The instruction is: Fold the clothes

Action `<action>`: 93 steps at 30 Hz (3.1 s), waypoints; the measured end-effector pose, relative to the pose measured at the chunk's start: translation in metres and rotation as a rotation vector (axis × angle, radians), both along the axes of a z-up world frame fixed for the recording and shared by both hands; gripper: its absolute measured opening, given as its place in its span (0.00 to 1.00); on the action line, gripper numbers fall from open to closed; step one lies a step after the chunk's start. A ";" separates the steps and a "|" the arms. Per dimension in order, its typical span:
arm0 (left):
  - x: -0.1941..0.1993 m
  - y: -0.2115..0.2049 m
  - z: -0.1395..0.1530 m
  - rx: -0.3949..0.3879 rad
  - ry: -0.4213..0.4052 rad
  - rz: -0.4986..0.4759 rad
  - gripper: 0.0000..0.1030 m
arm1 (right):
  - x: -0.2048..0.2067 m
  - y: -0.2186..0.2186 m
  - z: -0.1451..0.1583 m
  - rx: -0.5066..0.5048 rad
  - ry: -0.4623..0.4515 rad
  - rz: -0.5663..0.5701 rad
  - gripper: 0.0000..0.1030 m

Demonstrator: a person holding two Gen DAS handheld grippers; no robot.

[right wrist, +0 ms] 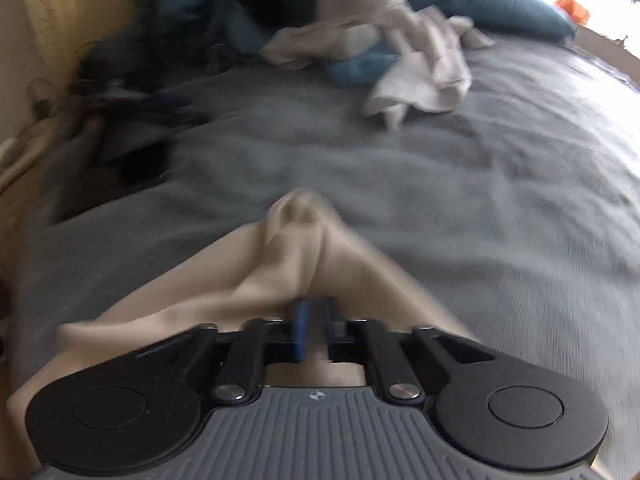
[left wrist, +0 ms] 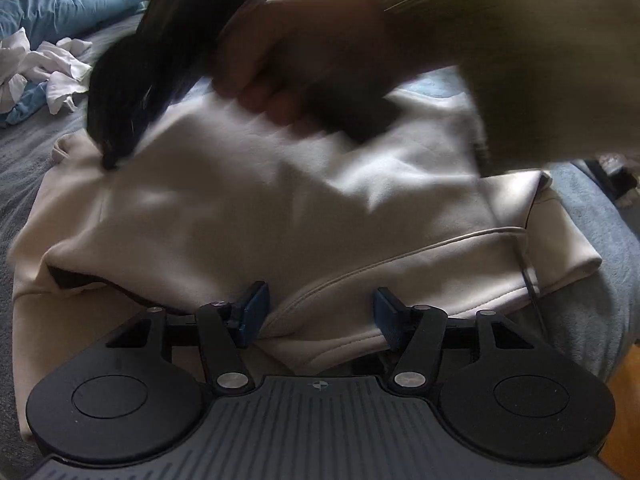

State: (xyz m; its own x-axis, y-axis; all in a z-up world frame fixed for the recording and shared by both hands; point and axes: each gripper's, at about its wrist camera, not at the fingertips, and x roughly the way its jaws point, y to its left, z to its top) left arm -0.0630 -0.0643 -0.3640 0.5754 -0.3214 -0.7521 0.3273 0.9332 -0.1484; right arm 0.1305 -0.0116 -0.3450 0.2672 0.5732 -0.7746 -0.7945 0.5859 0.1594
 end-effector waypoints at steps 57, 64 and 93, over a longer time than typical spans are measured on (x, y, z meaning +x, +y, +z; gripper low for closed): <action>0.024 -0.018 0.005 0.129 0.110 -0.185 0.63 | -0.088 -0.322 0.051 -0.322 0.034 -0.114 0.12; 0.029 -0.022 0.009 0.154 0.153 -0.205 0.64 | -0.110 -0.335 0.074 -0.330 -0.048 -0.249 0.16; 0.138 0.035 0.014 0.083 0.584 0.218 0.68 | -0.118 -0.204 0.054 -0.195 0.213 -0.703 0.24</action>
